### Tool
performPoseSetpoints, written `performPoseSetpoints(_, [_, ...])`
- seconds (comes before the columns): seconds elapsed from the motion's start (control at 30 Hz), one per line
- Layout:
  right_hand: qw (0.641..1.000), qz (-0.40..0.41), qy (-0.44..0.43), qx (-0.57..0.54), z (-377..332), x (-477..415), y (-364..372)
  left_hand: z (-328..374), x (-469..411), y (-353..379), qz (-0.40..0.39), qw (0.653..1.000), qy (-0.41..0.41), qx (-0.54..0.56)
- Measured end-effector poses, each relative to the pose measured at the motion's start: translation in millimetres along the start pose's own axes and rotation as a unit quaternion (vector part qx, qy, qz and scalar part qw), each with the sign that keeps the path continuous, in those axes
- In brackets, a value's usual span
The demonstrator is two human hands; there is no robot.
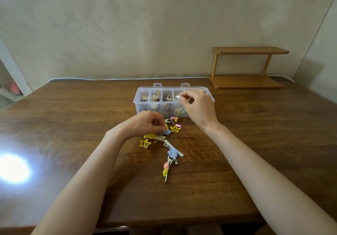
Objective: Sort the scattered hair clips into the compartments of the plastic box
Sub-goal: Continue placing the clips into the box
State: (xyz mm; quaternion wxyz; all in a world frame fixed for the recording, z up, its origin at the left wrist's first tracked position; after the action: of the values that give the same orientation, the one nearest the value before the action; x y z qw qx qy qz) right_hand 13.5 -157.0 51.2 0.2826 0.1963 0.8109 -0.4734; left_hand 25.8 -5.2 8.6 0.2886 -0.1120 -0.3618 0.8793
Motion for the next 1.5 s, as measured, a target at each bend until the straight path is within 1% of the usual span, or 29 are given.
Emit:
performPoseSetpoints(0.07, [0.997, -0.065, -0.013, -0.038, -6.1, 4.7, 6.2, 0.2, -0.6, -3.1, 0.019, 1.000, 0.002, -0.007])
performPoseSetpoints(0.13, [0.985, -0.156, -0.030, -0.071, -15.4, 12.4, 17.7, -0.5, -0.1, -7.6, 0.045, 0.999, 0.002, -0.011])
performPoseSetpoints(0.2, [0.967, -0.239, -0.058, -0.065, -25.9, 22.6, 29.7, -2.1, 0.2, -12.1, 0.069, 0.997, 0.002, -0.019])
performPoseSetpoints(0.27, [0.952, -0.293, -0.087, -0.023, -34.3, 31.3, 37.1, -5.0, 0.0, -15.9, 0.089, 0.996, -0.001, -0.028])
performPoseSetpoints(0.4, [0.935, -0.322, -0.117, 0.086, -43.0, 39.4, 42.6, -8.0, 0.0, -21.1, 0.112, 0.993, 0.002, -0.030])
performPoseSetpoints(0.47, [0.933, -0.324, -0.116, 0.108, -43.6, 40.3, 43.8, -7.4, 0.3, -24.7, 0.132, 0.991, 0.010, -0.024])
performPoseSetpoints(0.63, [0.939, -0.313, -0.101, 0.107, -37.4, 38.5, 43.4, -8.5, 1.1, -31.7, 0.171, 0.985, 0.015, -0.012])
performPoseSetpoints(0.7, [0.941, -0.320, -0.081, 0.069, -33.4, 37.1, 42.2, -10.0, 1.6, -33.1, 0.175, 0.984, 0.010, -0.008])
performPoseSetpoints(0.73, [0.944, -0.323, -0.060, 0.026, -30.1, 35.0, 40.5, -10.4, 1.8, -33.6, 0.177, 0.984, 0.008, -0.007])
performPoseSetpoints(0.8, [0.947, -0.313, -0.012, -0.066, -22.3, 29.5, 33.7, -11.3, 1.6, -33.7, 0.175, 0.984, 0.005, -0.014])
performPoseSetpoints(0.87, [0.949, -0.281, 0.029, -0.137, -12.1, 23.1, 24.6, -11.4, 1.3, -32.5, 0.167, 0.986, 0.000, -0.027])
performPoseSetpoints(0.97, [0.951, -0.222, 0.075, -0.201, 1.1, 15.8, 12.4, -11.4, 1.3, -31.0, 0.157, 0.987, -0.007, -0.025])
performPoseSetpoints(1.1, [0.968, -0.105, 0.101, -0.202, 16.5, 7.0, -3.6, -8.5, 1.6, -25.9, 0.126, 0.992, -0.003, -0.023])
performPoseSetpoints(1.17, [0.972, -0.042, 0.124, -0.197, 25.4, 5.2, -12.1, -7.6, 1.1, -22.3, 0.107, 0.994, -0.006, -0.023])
performPoseSetpoints(1.23, [0.970, 0.001, 0.147, -0.194, 32.6, 4.5, -17.9, -8.0, 0.3, -19.6, 0.091, 0.995, -0.009, -0.029])
performPoseSetpoints(1.4, [0.972, 0.051, 0.158, -0.167, 37.4, 2.6, -22.0, -12.2, -2.5, -12.8, 0.051, 0.996, -0.023, -0.063])
performPoseSetpoints(1.5, [0.983, 0.057, 0.137, -0.112, 34.1, -3.2, -17.8, -12.0, -3.9, -10.6, 0.046, 0.996, -0.026, -0.068])
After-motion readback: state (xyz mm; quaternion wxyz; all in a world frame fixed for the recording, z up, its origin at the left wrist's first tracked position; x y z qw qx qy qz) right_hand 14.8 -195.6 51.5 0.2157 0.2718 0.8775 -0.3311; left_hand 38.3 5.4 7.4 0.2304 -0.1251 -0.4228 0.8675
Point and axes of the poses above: each hand's wrist, its own x-axis away from the middle knuckle, its own y-axis out of the palm, z = x × y, the point moved 7 cm from there along -x, towards the middle knuckle, and after that the axes turned 14 degrees about x, right-handed, at the moved point
